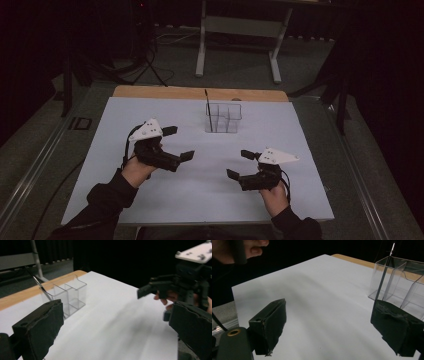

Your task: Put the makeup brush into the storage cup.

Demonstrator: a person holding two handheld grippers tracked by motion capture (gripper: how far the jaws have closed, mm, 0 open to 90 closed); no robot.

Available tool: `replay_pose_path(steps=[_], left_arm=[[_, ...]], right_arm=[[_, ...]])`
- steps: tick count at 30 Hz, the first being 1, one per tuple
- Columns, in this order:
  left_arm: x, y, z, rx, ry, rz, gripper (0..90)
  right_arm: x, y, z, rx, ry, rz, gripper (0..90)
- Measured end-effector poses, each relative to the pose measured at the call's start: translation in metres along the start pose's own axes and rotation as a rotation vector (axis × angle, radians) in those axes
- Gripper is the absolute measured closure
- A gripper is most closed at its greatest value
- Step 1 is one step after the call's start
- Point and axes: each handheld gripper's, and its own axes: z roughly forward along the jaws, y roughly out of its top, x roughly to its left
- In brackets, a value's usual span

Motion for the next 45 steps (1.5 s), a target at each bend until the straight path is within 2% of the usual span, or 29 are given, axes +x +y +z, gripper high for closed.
replay_pose_path(steps=[7, 12, 16, 20, 28, 33, 39, 42, 45], left_arm=[[-0.009, -0.018, -0.004, 0.005, 0.005, -0.012, 0.2], [-0.011, -0.033, -0.004, 0.0, 0.011, -0.006, 0.2], [-0.011, -0.044, -0.003, 0.02, 0.018, 0.006, 0.3], [-0.011, -0.056, -0.004, 0.018, 0.02, -0.007, 0.2], [-0.012, -0.077, -0.002, 0.057, 0.035, -0.016, 0.3], [-0.012, -0.088, 0.0, 0.059, 0.052, -0.027, 0.3], [-0.011, -0.097, 0.004, 0.085, 0.06, -0.041, 0.3], [-0.011, -0.099, 0.004, 0.08, 0.055, -0.051, 0.3], [-0.012, -0.102, 0.004, 0.074, 0.069, -0.058, 0.3]], right_arm=[[0.0, 0.0, 0.001, 0.001, 0.001, -0.002, 13.0], [0.0, 0.0, 0.001, 0.004, 0.0, 0.0, 13.0], [0.0, 0.0, 0.001, 0.006, 0.0, 0.002, 13.0], [0.0, 0.0, 0.0, 0.006, 0.001, 0.002, 13.0], [0.0, -0.001, 0.001, 0.006, 0.003, 0.002, 13.0], [-0.001, -0.001, 0.001, 0.007, 0.0, -0.001, 13.0], [-0.002, -0.001, 0.001, 0.008, 0.001, -0.002, 13.0], [-0.002, -0.001, 0.001, 0.008, 0.001, -0.004, 13.0], [-0.002, -0.001, 0.0, 0.009, -0.001, -0.014, 13.0]])
